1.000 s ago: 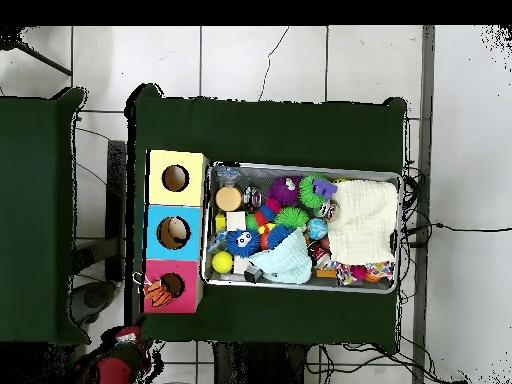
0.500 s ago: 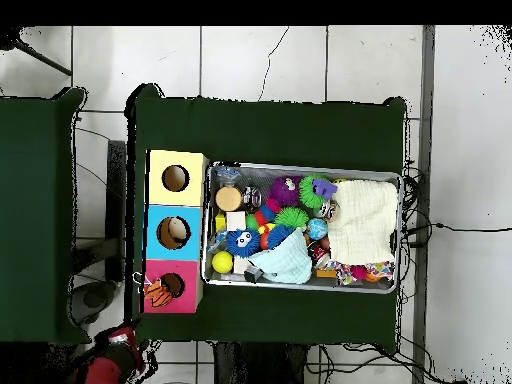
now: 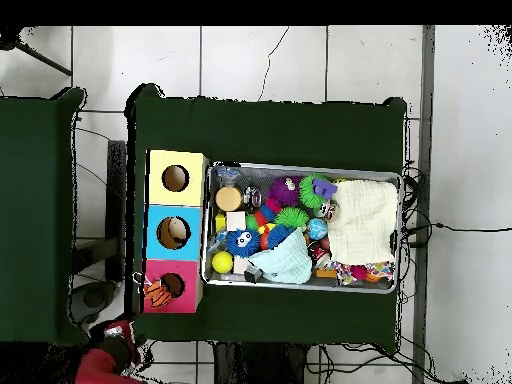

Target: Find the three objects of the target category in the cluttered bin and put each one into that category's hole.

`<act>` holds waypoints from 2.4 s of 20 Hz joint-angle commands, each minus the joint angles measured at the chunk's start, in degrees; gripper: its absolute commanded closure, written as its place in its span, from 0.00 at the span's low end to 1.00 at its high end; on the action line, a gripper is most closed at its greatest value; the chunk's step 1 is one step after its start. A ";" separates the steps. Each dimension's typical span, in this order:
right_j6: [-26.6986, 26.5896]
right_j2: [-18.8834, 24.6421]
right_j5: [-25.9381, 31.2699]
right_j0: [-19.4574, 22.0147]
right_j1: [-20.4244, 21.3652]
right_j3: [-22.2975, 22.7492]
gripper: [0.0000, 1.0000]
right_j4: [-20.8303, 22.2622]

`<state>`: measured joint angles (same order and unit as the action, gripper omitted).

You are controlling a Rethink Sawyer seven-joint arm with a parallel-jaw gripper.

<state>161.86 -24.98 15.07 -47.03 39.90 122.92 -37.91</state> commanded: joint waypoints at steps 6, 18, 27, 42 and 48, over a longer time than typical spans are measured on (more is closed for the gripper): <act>9.31 3.07 0.55 4.06 1.33 -0.79 0.00 -1.27; 4.13 14.58 -12.51 19.32 7.39 10.58 0.00 3.50; 7.78 17.95 -21.67 24.76 -1.67 8.70 0.00 8.45; 6.98 13.65 -14.59 20.15 -0.79 5.60 0.00 5.56; 6.02 11.28 -8.90 19.23 4.11 6.49 0.00 6.47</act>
<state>161.86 -16.14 -2.74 -26.64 44.41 130.36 -31.09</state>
